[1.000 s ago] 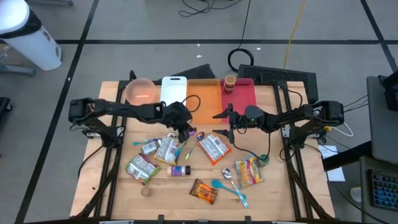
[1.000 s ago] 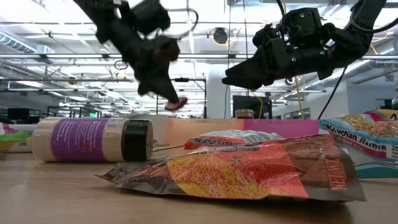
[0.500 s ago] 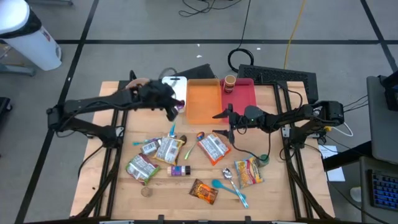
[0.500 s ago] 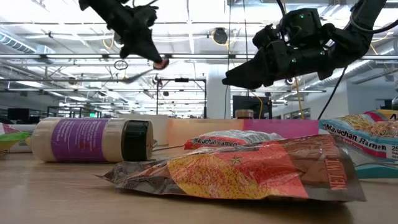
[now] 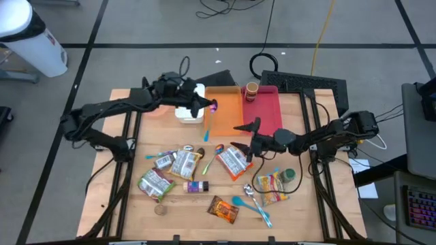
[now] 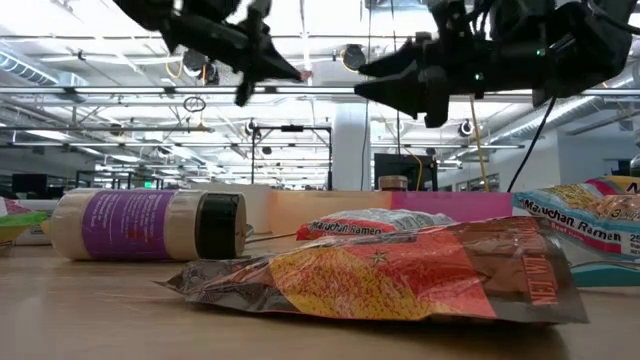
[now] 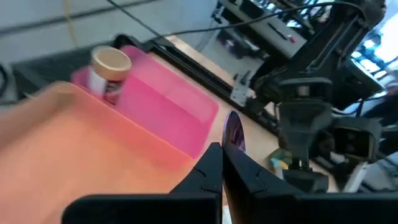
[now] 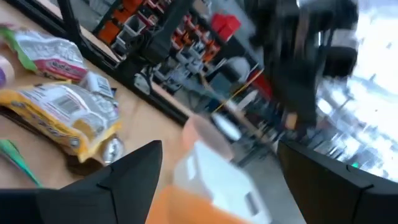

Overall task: Pick & Place Food Item
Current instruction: Put the middle purple blue spoon into the white bin

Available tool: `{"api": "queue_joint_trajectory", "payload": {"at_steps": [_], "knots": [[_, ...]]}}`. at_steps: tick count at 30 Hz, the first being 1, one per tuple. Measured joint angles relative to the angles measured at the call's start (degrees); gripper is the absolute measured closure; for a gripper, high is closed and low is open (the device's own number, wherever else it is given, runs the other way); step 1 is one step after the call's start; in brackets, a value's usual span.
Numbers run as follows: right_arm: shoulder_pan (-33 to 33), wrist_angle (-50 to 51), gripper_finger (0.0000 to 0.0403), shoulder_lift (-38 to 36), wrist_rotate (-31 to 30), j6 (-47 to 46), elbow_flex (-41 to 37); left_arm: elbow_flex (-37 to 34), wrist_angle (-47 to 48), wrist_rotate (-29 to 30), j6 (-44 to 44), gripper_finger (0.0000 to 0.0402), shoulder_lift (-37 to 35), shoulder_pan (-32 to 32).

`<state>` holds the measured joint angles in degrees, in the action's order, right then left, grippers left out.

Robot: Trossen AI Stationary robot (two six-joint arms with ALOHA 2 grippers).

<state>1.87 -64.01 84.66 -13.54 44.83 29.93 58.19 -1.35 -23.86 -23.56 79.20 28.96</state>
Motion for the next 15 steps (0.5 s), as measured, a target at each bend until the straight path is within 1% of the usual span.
{"api": "queue_joint_trajectory", "payload": {"at_steps": [4,7,9,12,15], "knots": [[0.1,0.1,0.0090,1.1,0.0,6.4,1.3,0.0,-9.9,-5.2,-6.6,0.0401,6.7,-0.7],[0.1,0.6,0.0090,2.7,0.0,10.5,2.4,0.0,-17.2,-7.8,-11.2,0.0401,10.9,-0.9],[0.3,1.2,0.0090,3.6,0.1,12.8,2.7,0.0,-20.5,-7.9,-13.5,0.0401,13.2,-0.9],[0.5,1.2,0.0091,4.6,0.0,15.6,3.6,0.0,-22.7,-7.2,-15.6,0.0401,15.6,-0.9],[0.5,1.9,0.0101,5.4,0.1,17.4,4.0,-0.1,-23.6,-6.5,-16.9,0.0401,17.0,-0.9]]}}
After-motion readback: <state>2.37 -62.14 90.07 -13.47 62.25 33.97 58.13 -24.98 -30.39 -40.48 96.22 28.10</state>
